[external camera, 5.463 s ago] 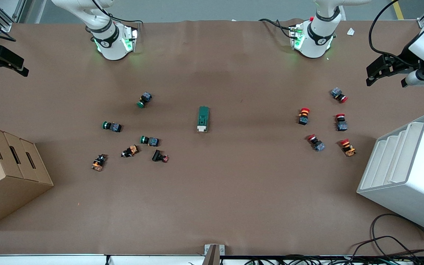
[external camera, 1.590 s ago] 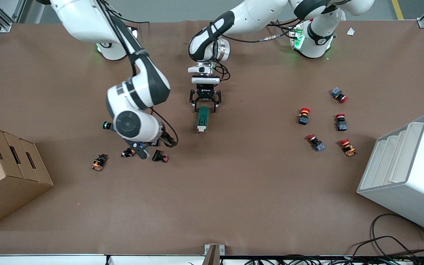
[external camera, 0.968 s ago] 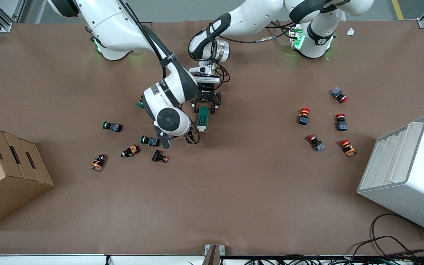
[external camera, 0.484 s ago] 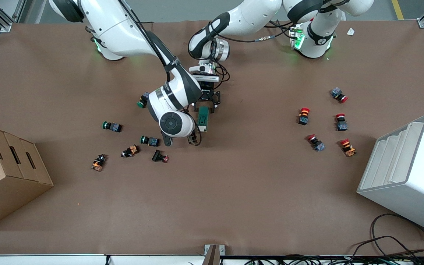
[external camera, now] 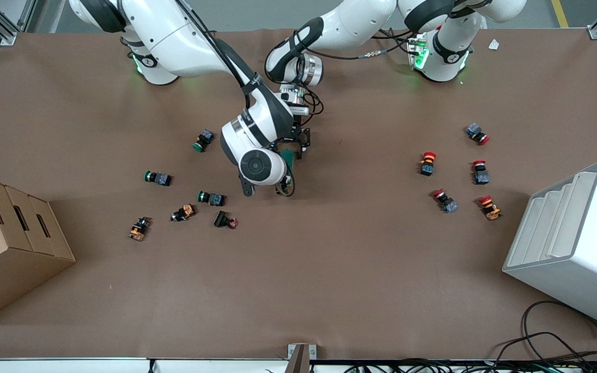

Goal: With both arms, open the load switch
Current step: 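Press the white handle down into the switch with the right gripper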

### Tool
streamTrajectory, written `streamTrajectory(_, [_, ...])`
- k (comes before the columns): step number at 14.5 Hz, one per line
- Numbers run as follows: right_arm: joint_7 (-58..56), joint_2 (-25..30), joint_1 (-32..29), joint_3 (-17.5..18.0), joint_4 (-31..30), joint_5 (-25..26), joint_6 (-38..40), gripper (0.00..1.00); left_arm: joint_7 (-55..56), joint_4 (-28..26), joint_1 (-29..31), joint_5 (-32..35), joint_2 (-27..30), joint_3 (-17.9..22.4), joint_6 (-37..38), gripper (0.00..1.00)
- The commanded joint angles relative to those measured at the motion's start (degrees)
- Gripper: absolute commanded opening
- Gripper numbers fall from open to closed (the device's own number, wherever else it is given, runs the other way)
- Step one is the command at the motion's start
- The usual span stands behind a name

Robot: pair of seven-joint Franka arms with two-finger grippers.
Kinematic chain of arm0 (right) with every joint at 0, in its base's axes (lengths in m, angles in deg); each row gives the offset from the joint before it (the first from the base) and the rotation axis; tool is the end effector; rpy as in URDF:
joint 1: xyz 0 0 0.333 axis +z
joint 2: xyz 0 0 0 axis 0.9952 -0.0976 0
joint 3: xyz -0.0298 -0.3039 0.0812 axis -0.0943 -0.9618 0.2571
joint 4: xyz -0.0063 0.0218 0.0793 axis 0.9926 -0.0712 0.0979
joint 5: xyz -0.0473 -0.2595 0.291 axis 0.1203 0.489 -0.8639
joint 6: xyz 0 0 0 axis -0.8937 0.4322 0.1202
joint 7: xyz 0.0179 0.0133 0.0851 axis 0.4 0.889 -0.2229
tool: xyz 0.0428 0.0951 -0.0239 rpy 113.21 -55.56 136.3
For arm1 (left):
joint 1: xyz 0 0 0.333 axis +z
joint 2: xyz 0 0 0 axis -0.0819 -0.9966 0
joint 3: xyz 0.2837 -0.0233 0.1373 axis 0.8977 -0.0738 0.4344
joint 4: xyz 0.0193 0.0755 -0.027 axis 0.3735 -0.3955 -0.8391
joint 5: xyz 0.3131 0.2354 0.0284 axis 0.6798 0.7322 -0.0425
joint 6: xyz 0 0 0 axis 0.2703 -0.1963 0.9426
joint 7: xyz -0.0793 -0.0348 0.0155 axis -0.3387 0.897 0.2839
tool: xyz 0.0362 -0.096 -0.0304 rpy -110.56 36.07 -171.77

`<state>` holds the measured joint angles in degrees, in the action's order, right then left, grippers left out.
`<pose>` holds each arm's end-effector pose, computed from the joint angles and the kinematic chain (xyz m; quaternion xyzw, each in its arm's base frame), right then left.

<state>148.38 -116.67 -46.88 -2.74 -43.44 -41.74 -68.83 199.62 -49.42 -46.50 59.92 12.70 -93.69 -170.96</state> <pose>0.5081 0.4508 0.2073 0.7621 -0.6207 -0.1663 0.0794 0.2153 -0.5598 0.0628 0.8313 -0.0222 0.5538 0.0423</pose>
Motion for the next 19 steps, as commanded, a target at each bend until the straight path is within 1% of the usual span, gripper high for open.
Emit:
streamTrajectory(1, [1.0,0.1,-0.9,1.0,3.5,-0.8,6.1,1.00,0.0,0.5,-1.2,0.4,-1.9,0.1,-0.2,0.98])
streamTrajectory(4, [1.0,0.3,-0.6,1.2,4.8,-0.9,11.0,1.00,-1.0,0.5,-1.4,0.4,-2.2,0.1,-0.2,0.98])
streamTrajectory(8, [0.9,0.4,0.0,1.4,4.8,-2.1,13.9,1.00,-1.0,0.5,-1.6,0.4,-2.3,0.1,-0.2,0.98])
streamTrajectory(9, [1.0,0.4,0.0,2.4,4.6,-2.1,14.5,1.00,-1.0,0.5,-1.6,0.4,-2.2,0.1,-0.2,0.98])
streamTrajectory(10, [1.0,0.3,0.0,2.9,4.3,-2.0,14.7,1.00,-1.0,0.5,-1.6,0.4,-2.3,0.1,-0.2,0.98])
streamTrajectory(17, [0.8,0.0,1.0,2.9,3.1,-1.7,15.2,1.00,-1.0,0.3,-1.6,0.3,-2.3,0.1,-0.1,0.98])
streamTrajectory(19, [0.5,-0.1,1.1,2.9,1.4,-1.4,14.2,1.00,-1.0,0.4,-1.7,0.4,-2.3,0.1,-0.1,0.98])
